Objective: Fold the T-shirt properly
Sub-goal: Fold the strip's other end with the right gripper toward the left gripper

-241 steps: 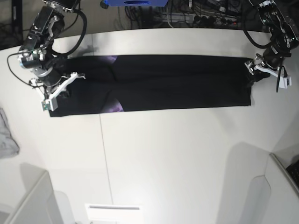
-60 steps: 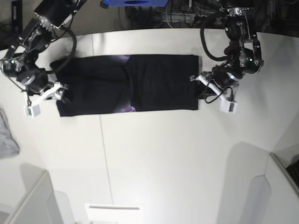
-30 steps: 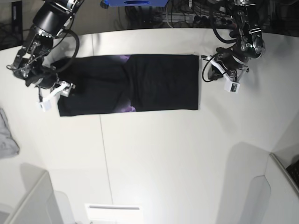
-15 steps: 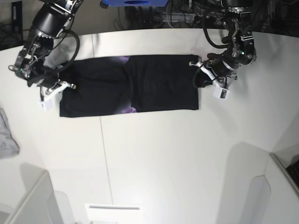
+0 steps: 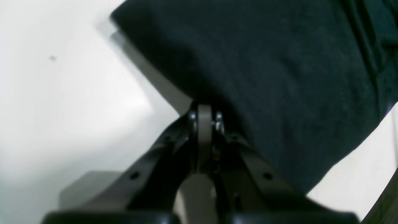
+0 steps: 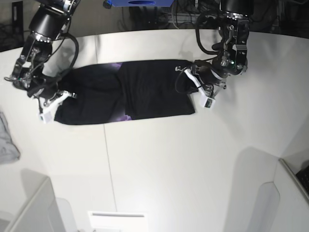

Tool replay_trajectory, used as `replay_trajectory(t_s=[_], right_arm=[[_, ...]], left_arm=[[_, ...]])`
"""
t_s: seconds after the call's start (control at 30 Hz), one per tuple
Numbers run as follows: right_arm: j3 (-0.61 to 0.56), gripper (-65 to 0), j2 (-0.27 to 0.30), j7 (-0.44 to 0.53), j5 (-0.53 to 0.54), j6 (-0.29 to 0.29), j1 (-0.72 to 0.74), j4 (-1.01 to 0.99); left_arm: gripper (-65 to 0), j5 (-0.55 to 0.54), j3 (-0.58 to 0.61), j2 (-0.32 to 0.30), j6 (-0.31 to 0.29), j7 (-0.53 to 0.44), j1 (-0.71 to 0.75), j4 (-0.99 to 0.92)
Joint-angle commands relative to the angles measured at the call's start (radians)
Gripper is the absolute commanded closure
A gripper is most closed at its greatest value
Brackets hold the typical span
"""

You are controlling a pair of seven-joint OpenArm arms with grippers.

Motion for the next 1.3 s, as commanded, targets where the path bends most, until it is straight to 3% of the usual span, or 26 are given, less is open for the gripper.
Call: replay_trajectory(t_s=[0.0,0.1,0.33,0.43,0.67,0.87,1.27], right_arm=[[-0.014,0.0,0.012,0.016,0.014,-0.025,0.011,0.043],[-0.068,0.0,0.009,0.016,0.015,-0.105,-0.017,0.148],[-0.195,0.0,0.006,0.018,0.017,-0.196,-0.084,0.350],[-0.238,0.0,-0.023,0.015,0.017,-0.226,-0.095,0.413],[-0.296,0.0,-0.077,0.009,0.017,-0.228,-0.141,0.495],[-0.347,0.0,-0.084,0.016,0.022,-0.229,-0.161,0.498],[-0.358,0.0,-0.156,0.039,0.063,-0.222,-0.187,0.513]], left_arm=[[0.0,0.016,0.007,0.013,0.003,0.022,-0.003,0.007],[0.0,0.016,0.012,0.020,0.003,0.022,-0.001,0.012],[0.0,0.016,-0.001,0.017,0.003,0.022,-0.001,0.012],[0.0,0.016,-0.001,0.016,0.003,0.022,-0.001,0.012],[0.0,0.016,-0.001,0.016,0.003,0.022,0.000,0.012],[0.0,0.016,-0.001,0.016,0.003,0.022,0.000,0.012],[0.0,0.016,-0.002,0.016,0.003,0.022,-0.003,0.004]])
